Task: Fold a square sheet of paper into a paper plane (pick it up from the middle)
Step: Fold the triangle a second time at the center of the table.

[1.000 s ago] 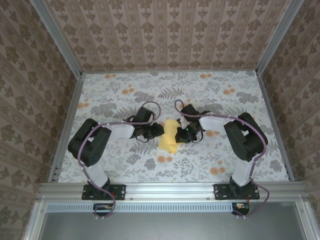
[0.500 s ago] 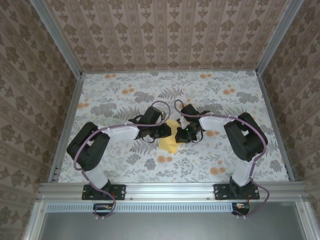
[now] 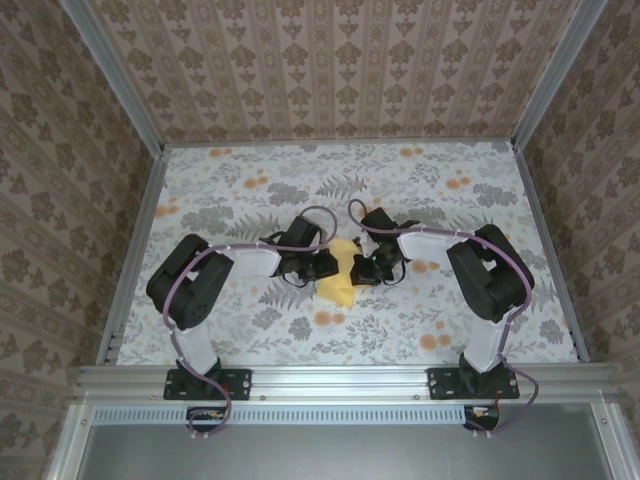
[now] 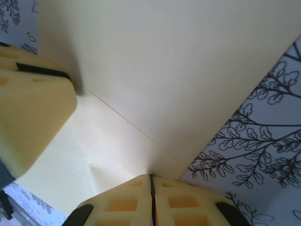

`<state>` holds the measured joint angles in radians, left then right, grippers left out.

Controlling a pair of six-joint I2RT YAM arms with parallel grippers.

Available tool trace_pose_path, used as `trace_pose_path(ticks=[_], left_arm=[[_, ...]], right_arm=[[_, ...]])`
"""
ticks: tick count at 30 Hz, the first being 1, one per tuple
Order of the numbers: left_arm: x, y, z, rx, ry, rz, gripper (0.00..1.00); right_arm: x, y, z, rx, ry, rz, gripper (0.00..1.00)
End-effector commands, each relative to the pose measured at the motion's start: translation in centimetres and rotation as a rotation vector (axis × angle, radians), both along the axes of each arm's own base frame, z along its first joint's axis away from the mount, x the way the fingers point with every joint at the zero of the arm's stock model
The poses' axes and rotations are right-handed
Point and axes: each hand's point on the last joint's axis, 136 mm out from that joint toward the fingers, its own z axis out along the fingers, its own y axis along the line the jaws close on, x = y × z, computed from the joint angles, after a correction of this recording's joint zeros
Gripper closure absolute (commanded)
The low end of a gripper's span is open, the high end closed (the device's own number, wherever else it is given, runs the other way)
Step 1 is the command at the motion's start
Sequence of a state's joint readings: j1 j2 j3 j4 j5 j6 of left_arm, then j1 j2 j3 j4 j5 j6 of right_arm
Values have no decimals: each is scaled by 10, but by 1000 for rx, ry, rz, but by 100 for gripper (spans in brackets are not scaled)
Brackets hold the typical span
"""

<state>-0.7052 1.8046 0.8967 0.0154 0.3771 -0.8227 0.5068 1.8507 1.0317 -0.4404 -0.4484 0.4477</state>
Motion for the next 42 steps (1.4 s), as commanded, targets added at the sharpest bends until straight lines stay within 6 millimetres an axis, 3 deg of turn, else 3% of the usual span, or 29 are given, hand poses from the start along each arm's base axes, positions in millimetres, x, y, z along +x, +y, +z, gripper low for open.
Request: trace_pose_path(ticks=[1, 9, 14, 22, 29, 32, 37, 42], left_arm=[[7, 39, -15, 103, 14, 86, 81], [4, 14, 30, 21, -66, -5, 83], [-7, -2, 39, 15, -79, -54, 86], [-15, -15, 11, 21, -9, -67, 92], [-20, -4, -11, 104, 41, -36, 94], [-27, 3, -22, 138, 70, -27, 95], [-40, 9, -35, 162, 104, -21, 95], [-45, 9, -39, 158, 109, -17, 95]], right_arm=[[-25, -59, -60, -315, 86, -24, 91], [-23, -52, -54, -273, 80, -26, 91], [-23, -52, -54, -270, 82, -27, 91], [-23, -47, -51, -241, 78, -26, 91], [-17, -33, -38, -158, 52, -27, 91], [-8, -22, -21, -99, 21, -37, 91], [8, 9, 30, 91, -52, -64, 90], [-1, 17, 56, 157, -93, -63, 90]])
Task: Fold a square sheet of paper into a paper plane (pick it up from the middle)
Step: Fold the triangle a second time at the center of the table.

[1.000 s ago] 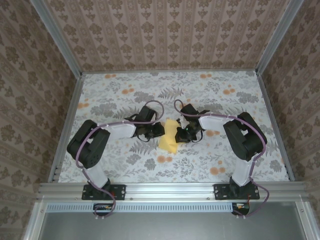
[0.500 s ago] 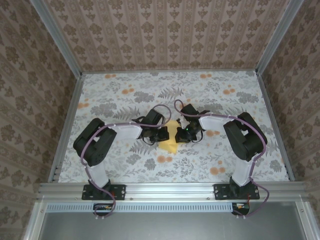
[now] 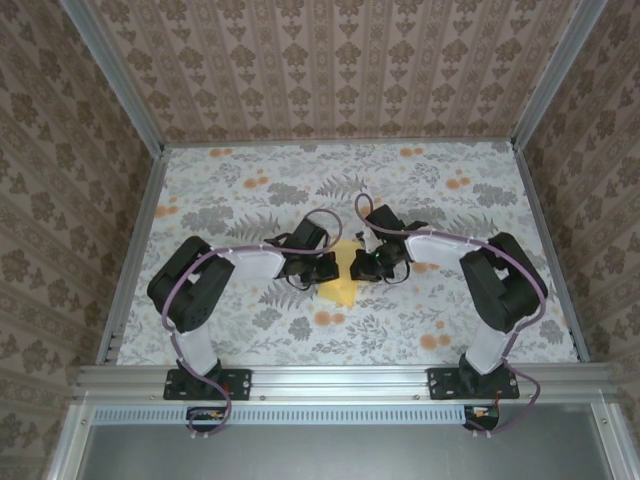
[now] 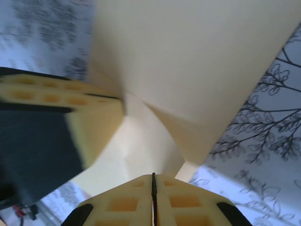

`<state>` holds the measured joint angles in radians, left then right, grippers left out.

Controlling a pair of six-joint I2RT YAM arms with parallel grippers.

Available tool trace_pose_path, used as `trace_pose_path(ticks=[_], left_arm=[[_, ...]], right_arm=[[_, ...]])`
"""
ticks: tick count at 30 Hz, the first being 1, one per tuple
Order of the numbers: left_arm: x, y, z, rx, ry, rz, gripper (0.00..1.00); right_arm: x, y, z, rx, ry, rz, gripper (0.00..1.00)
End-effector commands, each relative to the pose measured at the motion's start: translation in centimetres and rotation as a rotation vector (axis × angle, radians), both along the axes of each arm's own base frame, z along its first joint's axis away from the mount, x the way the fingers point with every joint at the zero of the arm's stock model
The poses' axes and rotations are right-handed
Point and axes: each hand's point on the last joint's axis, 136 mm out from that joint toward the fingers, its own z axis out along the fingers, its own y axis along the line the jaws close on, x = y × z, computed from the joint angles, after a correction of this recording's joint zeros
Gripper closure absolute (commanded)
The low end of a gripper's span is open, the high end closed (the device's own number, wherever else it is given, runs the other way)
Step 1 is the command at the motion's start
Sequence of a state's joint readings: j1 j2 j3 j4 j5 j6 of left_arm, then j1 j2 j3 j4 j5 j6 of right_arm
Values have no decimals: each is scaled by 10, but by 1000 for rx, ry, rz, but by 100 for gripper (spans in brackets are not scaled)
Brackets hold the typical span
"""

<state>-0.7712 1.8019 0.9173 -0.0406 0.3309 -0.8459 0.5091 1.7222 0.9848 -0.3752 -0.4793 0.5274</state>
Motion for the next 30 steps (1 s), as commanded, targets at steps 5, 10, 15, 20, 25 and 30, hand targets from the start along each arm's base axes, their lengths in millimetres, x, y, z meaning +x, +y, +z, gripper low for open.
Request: trace_pose_path(ticks=[5, 10, 15, 20, 25, 30], left_arm=[[-29, 20, -40, 112, 99, 6, 95], [-29, 20, -40, 109, 96, 7, 95], [-30, 21, -41, 110, 98, 9, 95], [-31, 22, -43, 113, 102, 14, 95], [-31, 23, -44, 120, 104, 15, 95], [-31, 26, -44, 134, 105, 16, 95]], right_arm=[[-30, 15, 15, 59, 8, 9, 90], [-45, 23, -1, 27, 43, 25, 90], [-42, 27, -8, 5, 48, 27, 90], [-39, 25, -13, -35, 48, 28, 91], [-39, 19, -22, -85, 61, 25, 91], [-43, 12, -31, -124, 81, 32, 91]])
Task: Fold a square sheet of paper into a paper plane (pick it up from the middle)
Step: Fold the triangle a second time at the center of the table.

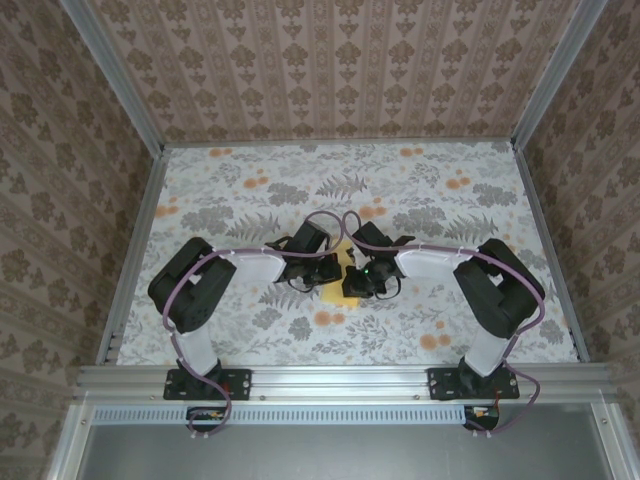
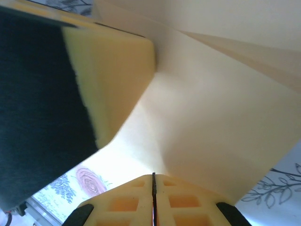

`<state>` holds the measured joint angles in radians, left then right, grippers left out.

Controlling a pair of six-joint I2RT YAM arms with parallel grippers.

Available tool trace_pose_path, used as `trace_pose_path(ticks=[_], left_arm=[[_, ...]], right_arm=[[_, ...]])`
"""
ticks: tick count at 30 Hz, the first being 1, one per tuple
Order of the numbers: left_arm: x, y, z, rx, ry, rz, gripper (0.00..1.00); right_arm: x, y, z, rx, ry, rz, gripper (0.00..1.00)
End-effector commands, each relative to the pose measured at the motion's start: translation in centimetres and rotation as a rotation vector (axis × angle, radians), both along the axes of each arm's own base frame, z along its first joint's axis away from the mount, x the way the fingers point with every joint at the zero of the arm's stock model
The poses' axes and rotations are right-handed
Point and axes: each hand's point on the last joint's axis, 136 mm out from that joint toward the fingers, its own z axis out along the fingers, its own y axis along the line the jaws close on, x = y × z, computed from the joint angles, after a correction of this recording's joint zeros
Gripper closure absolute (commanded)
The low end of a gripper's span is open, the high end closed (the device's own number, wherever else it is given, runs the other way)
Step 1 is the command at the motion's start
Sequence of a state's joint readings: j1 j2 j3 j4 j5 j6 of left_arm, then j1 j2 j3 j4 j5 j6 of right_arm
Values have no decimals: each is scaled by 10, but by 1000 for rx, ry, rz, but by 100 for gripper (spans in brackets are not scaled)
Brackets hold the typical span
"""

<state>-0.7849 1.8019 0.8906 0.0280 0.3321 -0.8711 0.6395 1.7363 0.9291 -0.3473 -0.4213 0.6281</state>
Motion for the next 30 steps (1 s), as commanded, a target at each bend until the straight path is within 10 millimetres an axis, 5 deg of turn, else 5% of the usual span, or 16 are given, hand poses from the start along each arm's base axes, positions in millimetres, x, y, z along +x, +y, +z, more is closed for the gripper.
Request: trace_pose_path(ticks=[1, 17, 30], left_arm=[[-30, 33, -45, 170, 122, 11, 95], [-33, 39, -51, 202, 140, 27, 95], [-33, 42, -53, 212, 145, 33, 95]], right_arm=[[-5, -8, -9, -63, 24, 9, 91], [-24, -25, -25, -131, 73, 65, 92], [-58, -46, -29, -124, 109, 96, 92]])
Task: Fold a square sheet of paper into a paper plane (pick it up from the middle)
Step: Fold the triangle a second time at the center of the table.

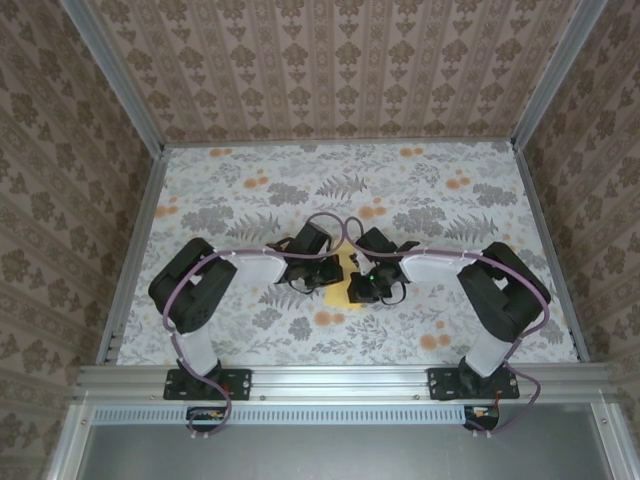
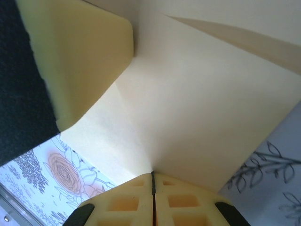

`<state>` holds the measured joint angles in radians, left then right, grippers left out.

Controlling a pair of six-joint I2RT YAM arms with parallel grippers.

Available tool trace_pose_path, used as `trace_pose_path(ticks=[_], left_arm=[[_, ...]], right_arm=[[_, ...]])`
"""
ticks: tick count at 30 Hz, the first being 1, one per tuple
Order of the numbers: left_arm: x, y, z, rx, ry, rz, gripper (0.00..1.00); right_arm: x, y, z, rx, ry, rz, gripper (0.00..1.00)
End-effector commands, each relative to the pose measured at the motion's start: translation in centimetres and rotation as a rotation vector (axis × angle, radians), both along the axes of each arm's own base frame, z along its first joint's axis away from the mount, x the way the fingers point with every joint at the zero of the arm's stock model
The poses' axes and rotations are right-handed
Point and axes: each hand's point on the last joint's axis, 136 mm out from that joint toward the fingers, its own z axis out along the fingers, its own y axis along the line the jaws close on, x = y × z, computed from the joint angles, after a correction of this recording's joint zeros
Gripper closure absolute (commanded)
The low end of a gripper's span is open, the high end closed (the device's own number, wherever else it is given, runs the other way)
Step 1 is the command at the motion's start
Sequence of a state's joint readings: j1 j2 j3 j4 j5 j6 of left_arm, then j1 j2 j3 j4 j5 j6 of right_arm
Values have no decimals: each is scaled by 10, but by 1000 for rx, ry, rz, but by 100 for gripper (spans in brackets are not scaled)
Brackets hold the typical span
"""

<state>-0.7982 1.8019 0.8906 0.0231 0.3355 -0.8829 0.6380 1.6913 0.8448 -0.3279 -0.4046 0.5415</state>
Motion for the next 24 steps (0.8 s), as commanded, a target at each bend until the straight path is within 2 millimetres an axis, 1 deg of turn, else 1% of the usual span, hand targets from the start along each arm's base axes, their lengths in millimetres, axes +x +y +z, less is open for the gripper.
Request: trace_pose_path(ticks=[1, 3, 7, 9, 11, 14, 16, 20, 24], left_arm=[[-27, 44, -52, 212, 129, 35, 96], [-27, 43, -52, 211, 129, 33, 96], [-27, 43, -52, 209, 129, 33, 96], [-27, 43, -52, 209, 128, 34, 96], [-27, 43, -52, 209, 125, 31, 96], [-25, 40, -50, 197, 118, 25, 96], [-24, 38, -48, 191, 112, 21, 95], [-23, 37, -47, 192, 109, 16, 95], [-23, 41, -49, 209, 114, 26, 95]], right_arm=[[-41, -29, -16, -90, 129, 22, 92], [-33, -22, -6, -47, 93, 15, 92], [-8, -1, 20, 61, 8, -2, 91], [2, 7, 27, 92, -20, -13, 92], [12, 11, 29, 102, -33, -27, 92], [21, 15, 24, 98, -30, -44, 92], [24, 16, 18, 91, -22, -49, 92], [22, 12, 8, 73, -1, -54, 92], [15, 1, -4, 52, 27, -67, 93]])
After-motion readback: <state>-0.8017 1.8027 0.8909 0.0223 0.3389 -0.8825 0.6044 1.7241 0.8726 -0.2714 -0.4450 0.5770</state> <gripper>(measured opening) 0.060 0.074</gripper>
